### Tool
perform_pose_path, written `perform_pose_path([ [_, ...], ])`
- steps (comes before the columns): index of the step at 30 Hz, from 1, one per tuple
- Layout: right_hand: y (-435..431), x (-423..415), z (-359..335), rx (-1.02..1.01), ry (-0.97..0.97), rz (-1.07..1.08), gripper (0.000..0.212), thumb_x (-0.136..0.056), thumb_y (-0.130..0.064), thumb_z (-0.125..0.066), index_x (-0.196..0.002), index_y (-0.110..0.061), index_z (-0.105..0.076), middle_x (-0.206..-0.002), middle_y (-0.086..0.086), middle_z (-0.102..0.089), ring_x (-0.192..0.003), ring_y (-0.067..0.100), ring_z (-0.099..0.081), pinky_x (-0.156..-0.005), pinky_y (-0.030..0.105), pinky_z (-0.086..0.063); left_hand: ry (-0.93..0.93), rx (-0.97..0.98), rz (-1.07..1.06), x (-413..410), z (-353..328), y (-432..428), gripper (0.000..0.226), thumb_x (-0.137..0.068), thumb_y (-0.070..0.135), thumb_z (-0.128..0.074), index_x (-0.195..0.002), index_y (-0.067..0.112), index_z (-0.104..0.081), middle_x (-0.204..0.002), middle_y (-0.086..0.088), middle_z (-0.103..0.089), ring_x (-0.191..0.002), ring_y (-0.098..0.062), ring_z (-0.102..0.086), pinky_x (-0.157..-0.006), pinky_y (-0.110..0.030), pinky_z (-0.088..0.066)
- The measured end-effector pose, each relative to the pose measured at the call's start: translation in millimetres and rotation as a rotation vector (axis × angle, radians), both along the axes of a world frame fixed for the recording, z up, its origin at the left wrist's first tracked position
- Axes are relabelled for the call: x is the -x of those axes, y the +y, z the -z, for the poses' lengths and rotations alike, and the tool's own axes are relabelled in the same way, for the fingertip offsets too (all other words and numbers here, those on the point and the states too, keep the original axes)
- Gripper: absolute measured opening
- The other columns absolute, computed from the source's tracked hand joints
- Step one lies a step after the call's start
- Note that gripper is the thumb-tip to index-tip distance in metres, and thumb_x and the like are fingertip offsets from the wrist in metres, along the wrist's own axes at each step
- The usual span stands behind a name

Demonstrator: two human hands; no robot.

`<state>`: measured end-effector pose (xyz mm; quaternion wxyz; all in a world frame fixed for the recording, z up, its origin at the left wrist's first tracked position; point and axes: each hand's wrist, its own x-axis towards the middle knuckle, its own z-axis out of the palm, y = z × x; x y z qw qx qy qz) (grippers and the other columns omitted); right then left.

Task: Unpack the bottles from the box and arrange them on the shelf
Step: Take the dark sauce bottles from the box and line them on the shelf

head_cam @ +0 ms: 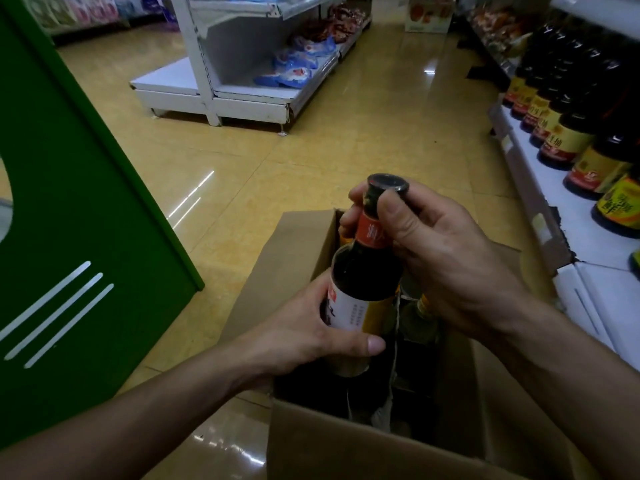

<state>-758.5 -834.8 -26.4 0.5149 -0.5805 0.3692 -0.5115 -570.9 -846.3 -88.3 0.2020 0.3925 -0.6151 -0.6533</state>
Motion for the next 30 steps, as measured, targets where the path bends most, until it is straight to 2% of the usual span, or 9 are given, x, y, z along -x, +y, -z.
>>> perform_pose_path([
  [8,-9,1,-16,-0.049,-0.372,-0.12,0.039,-0.095,-0.04,-0.046,-0.117,-0.015,-0.066,-0.094,0.001,-0.069,-0.087,0.016,-0.065,-0.085,0.031,-0.052,0.018,-0.145,0.167,0,0,4,0.067,-0.081,-0.005,-0.077,-0.132,0.03,-0.049,-0.126,-0.01,-0.068,-0.117,-0.024,-0.068,-0.096,-0.037,-0.058],
  [11,-12,-2,-10,-0.056,-0.286,-0.029,0.043,-0.099,-0.043,-0.04,-0.12,-0.014,-0.065,-0.106,0.004,-0.073,-0.094,0.017,-0.067,-0.091,0.035,-0.052,0.008,-0.098,0.058,4,2,11,0.062,-0.079,0.0,-0.081,-0.123,0.034,-0.053,-0.111,0.0,-0.074,-0.106,-0.015,-0.072,-0.086,-0.028,-0.06],
  [14,-9,-10,6,-0.075,-0.049,0.168,0.055,-0.098,-0.06,-0.036,-0.125,-0.021,-0.064,-0.117,0.0,-0.074,-0.11,0.014,-0.069,-0.103,0.04,-0.052,0.009,-0.041,-0.116,12,9,18,0.062,-0.071,0.016,-0.088,-0.121,0.034,-0.055,-0.104,0.004,-0.075,-0.099,-0.014,-0.074,-0.08,-0.027,-0.06],
  [15,-6,-12,11,-0.074,0.022,0.208,0.055,-0.098,-0.064,-0.037,-0.127,-0.024,-0.063,-0.116,-0.006,-0.073,-0.112,0.008,-0.068,-0.102,0.035,-0.053,0.005,-0.023,-0.162,13,11,19,0.064,-0.069,0.02,-0.089,-0.121,0.035,-0.055,-0.105,0.004,-0.074,-0.098,-0.015,-0.074,-0.079,-0.027,-0.061],
  [18,6,-16,24,-0.073,0.115,0.209,0.058,-0.088,-0.06,-0.042,-0.141,-0.036,-0.046,-0.11,-0.023,-0.068,-0.102,-0.015,-0.064,-0.08,0.007,-0.052,0.022,0.032,-0.259,17,10,19,0.062,-0.071,0.019,-0.089,-0.121,0.032,-0.055,-0.106,0.002,-0.074,-0.096,-0.016,-0.074,-0.077,-0.028,-0.062],
  [19,10,-18,29,-0.088,0.124,0.195,0.063,-0.087,-0.059,-0.044,-0.147,-0.041,-0.036,-0.114,-0.027,-0.065,-0.103,-0.018,-0.062,-0.078,0.005,-0.051,0.036,0.035,-0.281,19,9,19,0.059,-0.073,0.018,-0.087,-0.122,0.03,-0.055,-0.105,0.002,-0.074,-0.095,-0.016,-0.074,-0.077,-0.028,-0.063],
  [22,19,-29,42,-0.091,0.142,0.189,0.081,-0.085,-0.058,-0.053,-0.155,-0.051,-0.012,-0.135,-0.025,-0.056,-0.116,-0.01,-0.061,-0.092,0.02,-0.055,0.071,0.056,-0.32,26,6,22,0.054,-0.082,0.014,-0.083,-0.125,0.03,-0.055,-0.109,0.003,-0.076,-0.098,-0.013,-0.075,-0.086,-0.034,-0.063],
  [26,16,-26,46,-0.081,0.119,0.25,0.075,-0.081,-0.054,-0.068,-0.146,-0.034,-0.036,-0.123,-0.007,-0.069,-0.107,0.005,-0.072,-0.088,0.032,-0.062,0.073,0.099,-0.338,26,9,22,0.061,-0.078,0.023,-0.084,-0.129,0.035,-0.053,-0.114,0.007,-0.075,-0.103,-0.01,-0.073,-0.094,-0.04,-0.06],
  [30,9,-11,41,-0.109,-0.021,0.126,0.066,-0.082,-0.039,-0.07,-0.142,-0.025,-0.046,-0.125,0.003,-0.071,-0.114,0.02,-0.071,-0.087,0.035,-0.061,0.11,0.065,-0.268,16,12,17,0.073,-0.071,0.03,-0.088,-0.133,0.039,-0.051,-0.124,0.007,-0.071,-0.115,-0.016,-0.07,-0.101,-0.046,-0.055],
])
